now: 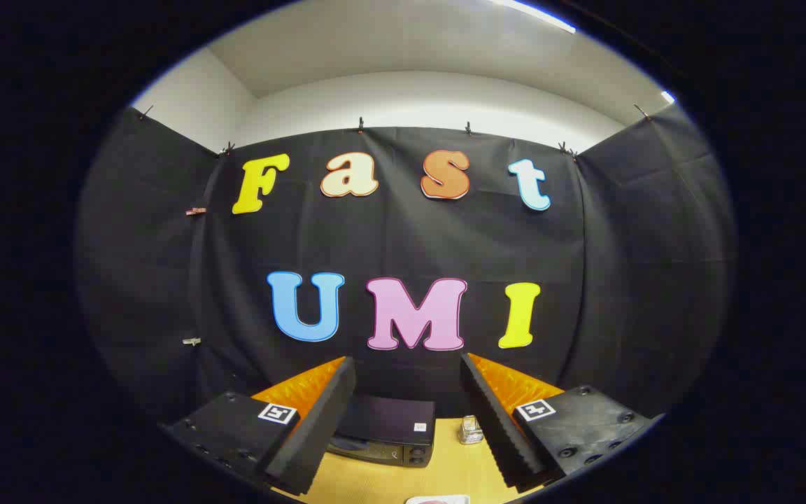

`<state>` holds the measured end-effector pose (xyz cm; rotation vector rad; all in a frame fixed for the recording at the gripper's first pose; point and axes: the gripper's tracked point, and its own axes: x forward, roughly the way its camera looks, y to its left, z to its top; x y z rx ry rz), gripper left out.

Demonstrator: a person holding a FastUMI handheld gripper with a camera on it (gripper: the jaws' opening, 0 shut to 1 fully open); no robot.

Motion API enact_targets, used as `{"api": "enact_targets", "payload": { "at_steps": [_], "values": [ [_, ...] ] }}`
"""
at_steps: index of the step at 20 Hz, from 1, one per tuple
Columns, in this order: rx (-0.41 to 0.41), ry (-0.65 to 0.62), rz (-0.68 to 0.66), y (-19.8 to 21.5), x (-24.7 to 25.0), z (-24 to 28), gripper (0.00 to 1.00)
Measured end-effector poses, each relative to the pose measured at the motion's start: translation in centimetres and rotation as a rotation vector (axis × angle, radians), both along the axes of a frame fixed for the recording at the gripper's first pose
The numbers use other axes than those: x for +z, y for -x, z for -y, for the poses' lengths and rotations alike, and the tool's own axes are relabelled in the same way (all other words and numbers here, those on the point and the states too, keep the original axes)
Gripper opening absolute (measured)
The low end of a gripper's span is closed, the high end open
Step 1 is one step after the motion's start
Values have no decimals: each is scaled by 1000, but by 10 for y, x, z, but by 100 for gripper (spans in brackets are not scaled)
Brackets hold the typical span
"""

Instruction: Open the toaster oven, put the food inside, and close the toaster oven door.

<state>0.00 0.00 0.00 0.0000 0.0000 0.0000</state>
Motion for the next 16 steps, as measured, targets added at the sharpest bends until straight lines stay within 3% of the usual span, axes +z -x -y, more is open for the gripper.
{"api": "enact_targets", "payload": {
  "at_steps": [16],
  "values": [
    [0,19,18,3,1,-4,97]
  ]
}}
